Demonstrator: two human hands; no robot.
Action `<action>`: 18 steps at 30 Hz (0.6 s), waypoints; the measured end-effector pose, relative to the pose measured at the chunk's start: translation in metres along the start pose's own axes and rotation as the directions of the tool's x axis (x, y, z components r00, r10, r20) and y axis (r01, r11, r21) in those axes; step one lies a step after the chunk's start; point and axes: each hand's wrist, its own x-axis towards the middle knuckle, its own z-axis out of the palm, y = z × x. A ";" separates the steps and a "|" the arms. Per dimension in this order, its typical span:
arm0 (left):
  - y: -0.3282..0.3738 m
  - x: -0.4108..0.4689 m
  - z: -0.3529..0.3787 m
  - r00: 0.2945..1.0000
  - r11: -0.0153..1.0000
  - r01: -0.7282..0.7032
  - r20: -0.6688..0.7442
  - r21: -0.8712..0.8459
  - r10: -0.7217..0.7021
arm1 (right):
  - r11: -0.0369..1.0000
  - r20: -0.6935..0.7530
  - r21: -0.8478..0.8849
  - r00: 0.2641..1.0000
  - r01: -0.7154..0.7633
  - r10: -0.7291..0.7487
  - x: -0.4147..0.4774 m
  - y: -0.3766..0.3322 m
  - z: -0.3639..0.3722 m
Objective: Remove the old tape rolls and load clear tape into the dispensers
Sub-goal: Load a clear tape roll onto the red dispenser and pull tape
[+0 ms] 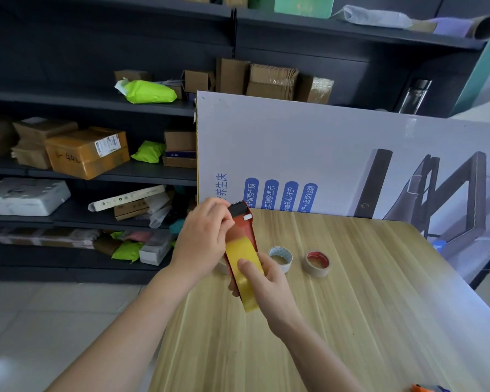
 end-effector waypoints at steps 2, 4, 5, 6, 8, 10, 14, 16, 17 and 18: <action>0.001 0.004 0.001 0.999 0.999 -0.005 -0.034 0.046 0.006 | 1.000 0.018 0.011 1.000 0.019 -0.019 -0.001 -0.002 -0.001; 0.003 0.007 0.002 0.999 0.998 0.001 -0.047 0.068 0.002 | 0.999 0.038 0.020 0.999 0.034 -0.035 -0.002 -0.004 -0.002; 0.003 0.009 0.001 0.998 0.997 0.009 -0.061 0.074 -0.004 | 0.999 0.047 0.019 0.998 0.042 -0.043 -0.003 -0.004 -0.003; 0.004 0.011 0.001 0.997 0.997 0.019 -0.080 0.076 -0.013 | 0.999 0.057 0.016 0.997 0.051 -0.052 -0.004 -0.004 -0.004; 0.004 0.015 -0.002 0.994 0.996 0.048 -0.098 0.076 -0.041 | 0.998 0.077 0.008 0.995 0.063 -0.063 -0.007 -0.004 -0.007; 0.005 0.020 -0.004 0.994 0.993 0.089 -0.077 0.075 -0.083 | 0.998 0.091 0.012 0.994 0.064 -0.065 -0.009 -0.003 -0.010; 0.007 0.026 -0.009 0.990 0.989 0.129 -0.068 0.077 -0.124 | 0.999 0.130 0.009 0.990 0.049 -0.050 -0.008 0.002 -0.012; 0.009 0.029 -0.012 0.990 0.988 0.134 -0.060 0.072 -0.130 | 1.000 0.149 0.020 0.989 0.006 -0.009 -0.009 0.001 -0.014; 0.010 0.030 -0.013 0.990 0.989 0.134 -0.060 0.065 -0.131 | 1.000 0.147 0.020 0.989 -0.018 0.015 -0.009 -0.001 -0.015; 0.012 0.031 -0.014 0.990 0.990 0.132 -0.061 0.060 -0.128 | 0.999 0.144 0.010 0.989 -0.044 0.042 -0.010 -0.003 -0.016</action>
